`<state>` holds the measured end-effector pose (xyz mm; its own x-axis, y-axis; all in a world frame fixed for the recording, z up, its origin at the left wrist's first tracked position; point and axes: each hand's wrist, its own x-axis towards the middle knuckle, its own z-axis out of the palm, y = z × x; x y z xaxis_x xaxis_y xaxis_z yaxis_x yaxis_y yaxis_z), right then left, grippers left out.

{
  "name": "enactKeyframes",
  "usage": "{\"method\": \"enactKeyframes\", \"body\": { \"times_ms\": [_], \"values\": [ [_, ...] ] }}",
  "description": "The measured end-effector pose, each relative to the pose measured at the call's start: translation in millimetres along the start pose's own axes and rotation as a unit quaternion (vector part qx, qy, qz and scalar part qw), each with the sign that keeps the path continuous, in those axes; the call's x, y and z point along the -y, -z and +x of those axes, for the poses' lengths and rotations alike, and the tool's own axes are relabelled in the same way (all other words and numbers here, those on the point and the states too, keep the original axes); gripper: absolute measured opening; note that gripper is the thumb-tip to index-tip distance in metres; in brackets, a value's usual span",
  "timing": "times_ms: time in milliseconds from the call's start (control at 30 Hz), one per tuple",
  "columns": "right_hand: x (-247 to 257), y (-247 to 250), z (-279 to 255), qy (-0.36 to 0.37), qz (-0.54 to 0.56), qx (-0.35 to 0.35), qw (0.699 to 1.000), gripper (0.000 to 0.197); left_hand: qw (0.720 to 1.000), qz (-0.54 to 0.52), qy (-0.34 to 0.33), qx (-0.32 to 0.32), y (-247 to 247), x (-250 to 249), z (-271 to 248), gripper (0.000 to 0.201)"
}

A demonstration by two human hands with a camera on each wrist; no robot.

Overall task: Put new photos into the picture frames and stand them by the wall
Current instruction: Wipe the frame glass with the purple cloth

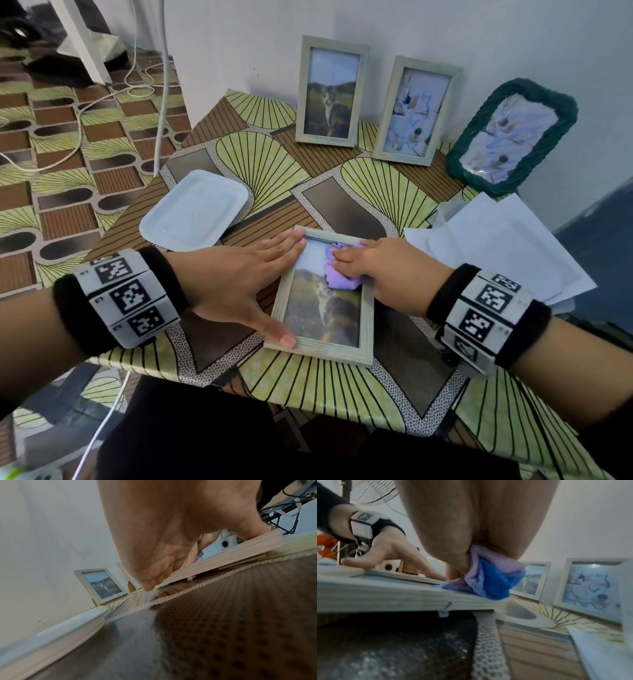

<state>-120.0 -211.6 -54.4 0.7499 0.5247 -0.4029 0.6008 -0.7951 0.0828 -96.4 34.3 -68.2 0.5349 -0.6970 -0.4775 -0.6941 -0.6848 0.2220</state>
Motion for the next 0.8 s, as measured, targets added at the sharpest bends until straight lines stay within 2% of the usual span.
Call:
{"method": "enactKeyframes", "body": {
  "times_ms": [100,233,367,433,567,667,800],
  "values": [
    [9.8,0.0,3.7,-0.009,0.048,-0.019,0.999,0.061,1.0,0.004,0.002,0.003,-0.3,0.0,0.1,0.134],
    [34.2,4.7,11.3,0.019,0.089,-0.051,0.995,0.053,1.0,0.003,0.001,0.001,0.0,-0.5,-0.3,0.132],
    [43.5,2.5,6.2,0.025,0.108,-0.054,0.992,0.058,1.0,0.01,-0.001,-0.005,-0.1,-1.6,-0.6,0.133],
    [47.8,0.3,-1.2,0.049,0.122,-0.047,0.99,0.056,1.0,0.016,-0.001,-0.011,-0.8,-1.6,-1.0,0.134],
    [54.7,-15.4,-22.1,0.118,0.082,-0.019,0.989,0.057,1.0,0.019,-0.002,-0.019,-0.7,-2.2,-1.5,0.135],
    [46.0,-17.7,-43.8,0.117,0.079,-0.023,0.99,0.058,1.0,0.01,-0.005,-0.018,0.1,-2.7,-3.0,0.134],
    [50.0,-7.1,-47.6,0.1,0.046,-0.014,0.994,0.052,1.0,0.005,-0.01,-0.018,0.1,-1.8,-3.2,0.134]
  ]
}}
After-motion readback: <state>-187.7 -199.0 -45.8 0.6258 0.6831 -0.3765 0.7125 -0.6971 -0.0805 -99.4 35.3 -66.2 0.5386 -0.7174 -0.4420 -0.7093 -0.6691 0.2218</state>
